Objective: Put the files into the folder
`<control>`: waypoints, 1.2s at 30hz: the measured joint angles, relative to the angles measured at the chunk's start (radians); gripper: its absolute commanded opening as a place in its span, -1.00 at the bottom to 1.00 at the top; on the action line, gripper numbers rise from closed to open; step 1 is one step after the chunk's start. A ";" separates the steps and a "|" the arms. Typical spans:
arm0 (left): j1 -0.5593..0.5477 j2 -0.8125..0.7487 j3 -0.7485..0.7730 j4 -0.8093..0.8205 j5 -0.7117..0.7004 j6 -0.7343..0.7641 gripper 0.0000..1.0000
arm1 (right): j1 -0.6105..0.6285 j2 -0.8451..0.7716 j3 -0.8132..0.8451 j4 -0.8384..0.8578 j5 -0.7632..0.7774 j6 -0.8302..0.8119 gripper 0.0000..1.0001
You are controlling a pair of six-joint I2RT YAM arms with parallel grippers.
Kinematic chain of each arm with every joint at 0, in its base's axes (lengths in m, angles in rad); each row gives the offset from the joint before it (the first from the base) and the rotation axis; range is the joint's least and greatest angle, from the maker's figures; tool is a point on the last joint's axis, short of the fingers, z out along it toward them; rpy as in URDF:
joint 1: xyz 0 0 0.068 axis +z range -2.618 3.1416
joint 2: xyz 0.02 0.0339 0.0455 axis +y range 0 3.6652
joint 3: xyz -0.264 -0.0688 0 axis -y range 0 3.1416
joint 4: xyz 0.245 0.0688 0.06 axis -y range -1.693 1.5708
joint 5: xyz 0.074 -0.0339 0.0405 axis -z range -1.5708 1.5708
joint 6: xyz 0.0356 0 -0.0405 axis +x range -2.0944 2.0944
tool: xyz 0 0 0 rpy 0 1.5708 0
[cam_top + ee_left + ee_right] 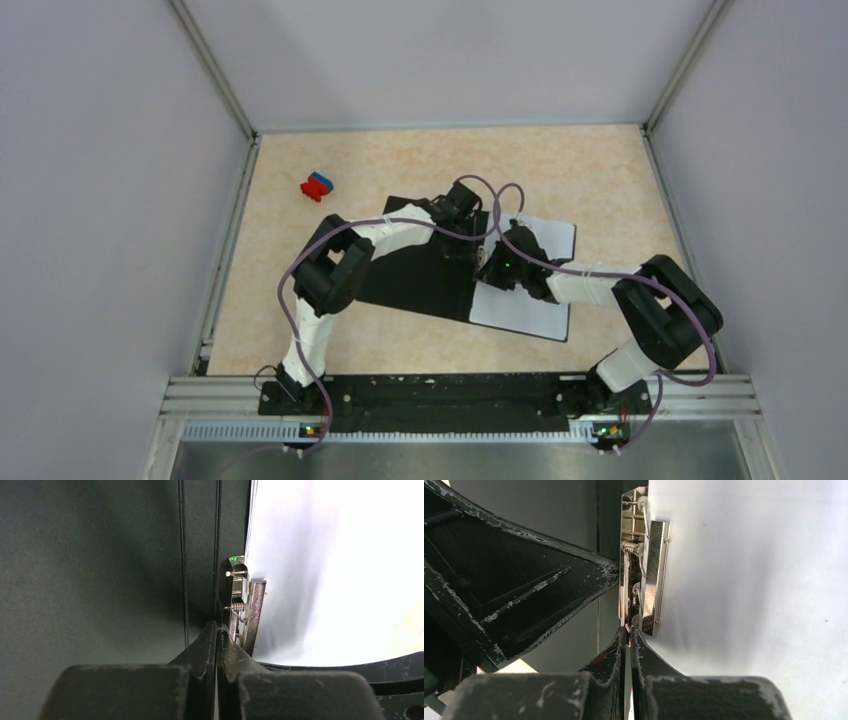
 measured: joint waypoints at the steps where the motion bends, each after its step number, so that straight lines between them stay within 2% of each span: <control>1: 0.000 0.002 0.001 0.003 0.000 -0.003 -1.00 | -0.001 0.003 0.005 -0.005 -0.001 -0.003 -1.00; 19: -0.027 0.001 -0.001 0.029 -0.045 -0.055 -1.00 | -0.007 -0.003 0.062 -0.107 -0.005 -0.049 -1.00; 27: -0.045 0.001 -0.001 0.029 -0.047 -0.067 -1.00 | -0.010 -0.032 0.077 -0.191 0.002 -0.074 -0.72; 36: -0.053 -0.005 -0.001 -0.005 -0.043 -0.087 -1.00 | -0.011 -0.056 0.077 -0.236 0.022 -0.092 -0.62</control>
